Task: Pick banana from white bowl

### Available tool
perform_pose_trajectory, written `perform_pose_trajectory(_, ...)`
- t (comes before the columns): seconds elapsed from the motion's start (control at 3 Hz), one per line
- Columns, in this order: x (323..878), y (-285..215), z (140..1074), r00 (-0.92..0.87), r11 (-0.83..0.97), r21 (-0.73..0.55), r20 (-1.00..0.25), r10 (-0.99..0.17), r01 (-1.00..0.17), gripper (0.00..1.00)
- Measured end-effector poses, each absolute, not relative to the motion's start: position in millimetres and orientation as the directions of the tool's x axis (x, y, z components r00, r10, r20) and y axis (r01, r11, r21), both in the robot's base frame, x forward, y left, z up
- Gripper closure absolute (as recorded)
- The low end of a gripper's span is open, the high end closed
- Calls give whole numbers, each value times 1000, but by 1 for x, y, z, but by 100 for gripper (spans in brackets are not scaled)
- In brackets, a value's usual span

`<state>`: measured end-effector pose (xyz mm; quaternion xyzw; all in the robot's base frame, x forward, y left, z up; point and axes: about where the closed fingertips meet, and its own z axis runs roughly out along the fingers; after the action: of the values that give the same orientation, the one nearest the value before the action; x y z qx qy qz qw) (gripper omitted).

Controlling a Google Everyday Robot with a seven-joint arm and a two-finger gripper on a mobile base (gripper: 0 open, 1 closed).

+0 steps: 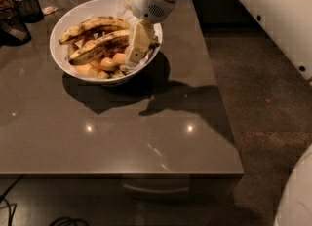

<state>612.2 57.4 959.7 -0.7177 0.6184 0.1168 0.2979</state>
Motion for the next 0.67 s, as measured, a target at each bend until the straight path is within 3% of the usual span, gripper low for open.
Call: perform_pose_trajectory(0.67, 617, 70, 959, 221, -87, -257, -561, -798, -963, 0)
